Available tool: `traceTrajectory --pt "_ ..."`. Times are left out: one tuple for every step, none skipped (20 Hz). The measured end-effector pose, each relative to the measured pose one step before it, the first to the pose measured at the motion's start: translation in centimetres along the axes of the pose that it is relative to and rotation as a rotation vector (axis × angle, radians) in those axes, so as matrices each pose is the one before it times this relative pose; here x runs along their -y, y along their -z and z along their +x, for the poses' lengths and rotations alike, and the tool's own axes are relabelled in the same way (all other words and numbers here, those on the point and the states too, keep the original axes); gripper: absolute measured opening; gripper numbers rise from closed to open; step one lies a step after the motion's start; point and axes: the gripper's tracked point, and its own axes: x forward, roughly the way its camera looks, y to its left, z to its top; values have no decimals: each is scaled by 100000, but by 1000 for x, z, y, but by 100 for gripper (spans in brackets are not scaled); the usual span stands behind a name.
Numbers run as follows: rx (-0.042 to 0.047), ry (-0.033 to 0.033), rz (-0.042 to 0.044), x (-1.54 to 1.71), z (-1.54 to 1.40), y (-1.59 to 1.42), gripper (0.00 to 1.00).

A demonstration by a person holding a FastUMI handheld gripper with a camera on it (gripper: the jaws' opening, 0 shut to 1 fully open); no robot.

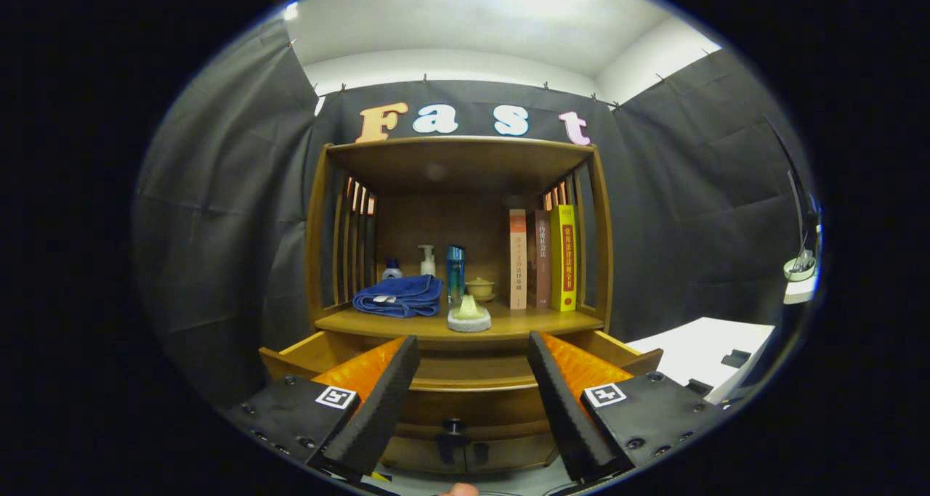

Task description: Pull open the drawer, take out the items inside it, and place them on the countertop above the cabinet.

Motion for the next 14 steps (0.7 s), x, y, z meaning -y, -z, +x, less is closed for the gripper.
traceTrajectory --pt "-353 356 -601 110 -227 619 98" --pt "-479 226 -5 -368 -713 577 98" --pt "-1119 -1134 456 -240 -77 874 98" --pt "-1185 -1123 229 -268 -112 881 98" --pt "-1588 -670 -342 -69 94 914 98" --pt "-1629 -421 -673 -106 192 934 98" --pt "-1602 -688 -482 -232 102 936 98" --pt "-1059 -526 -438 -336 151 781 98" --pt "-812 -508 -284 -224 74 789 98" --pt "-444 -458 -175 -390 102 734 98" --pt "-362 184 240 -141 256 656 98" --pt "-388 499 574 -139 236 629 98" --pt "-449 663 908 -56 405 651 98" --pt "-550 379 909 -254 405 591 98"
